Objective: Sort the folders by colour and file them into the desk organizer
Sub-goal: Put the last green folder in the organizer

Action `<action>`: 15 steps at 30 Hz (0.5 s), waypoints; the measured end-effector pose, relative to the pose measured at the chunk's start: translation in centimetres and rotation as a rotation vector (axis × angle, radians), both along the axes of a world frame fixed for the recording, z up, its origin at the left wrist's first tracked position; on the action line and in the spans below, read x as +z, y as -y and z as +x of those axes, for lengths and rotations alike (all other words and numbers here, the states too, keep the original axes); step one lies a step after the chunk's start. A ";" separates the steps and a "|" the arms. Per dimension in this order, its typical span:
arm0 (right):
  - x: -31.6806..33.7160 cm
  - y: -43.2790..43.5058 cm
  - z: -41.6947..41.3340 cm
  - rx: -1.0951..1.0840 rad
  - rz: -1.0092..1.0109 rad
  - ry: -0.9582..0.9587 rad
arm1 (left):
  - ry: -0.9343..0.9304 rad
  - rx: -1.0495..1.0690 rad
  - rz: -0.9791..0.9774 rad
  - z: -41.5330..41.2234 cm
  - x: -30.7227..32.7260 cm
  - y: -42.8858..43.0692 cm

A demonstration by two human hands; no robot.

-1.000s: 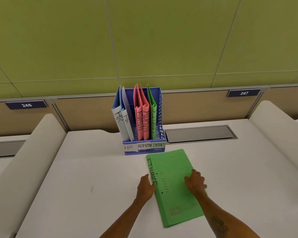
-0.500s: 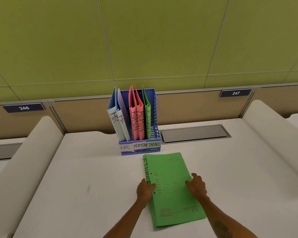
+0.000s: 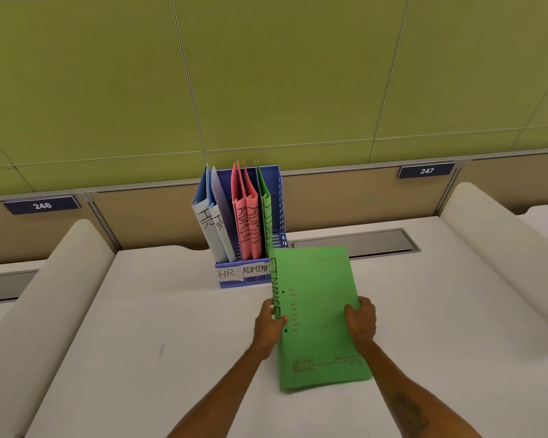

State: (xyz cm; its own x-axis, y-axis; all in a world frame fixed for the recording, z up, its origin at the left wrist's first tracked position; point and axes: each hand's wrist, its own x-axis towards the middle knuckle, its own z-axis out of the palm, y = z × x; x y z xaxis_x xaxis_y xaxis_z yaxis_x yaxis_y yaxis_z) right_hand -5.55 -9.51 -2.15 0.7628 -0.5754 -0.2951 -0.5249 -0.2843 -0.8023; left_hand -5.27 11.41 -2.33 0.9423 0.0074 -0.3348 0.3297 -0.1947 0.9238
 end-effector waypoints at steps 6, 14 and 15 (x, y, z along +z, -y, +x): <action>2.7 -0.7 1.4 -0.010 -0.044 0.221 | 0.183 0.019 -0.060 1.8 2.6 -0.1; 3.5 -2.0 2.3 0.068 -0.013 0.323 | 0.296 0.056 -0.055 0.7 1.3 -1.1; 3.6 -2.1 2.4 0.079 -0.004 0.325 | 0.297 0.048 -0.061 0.5 1.1 -1.2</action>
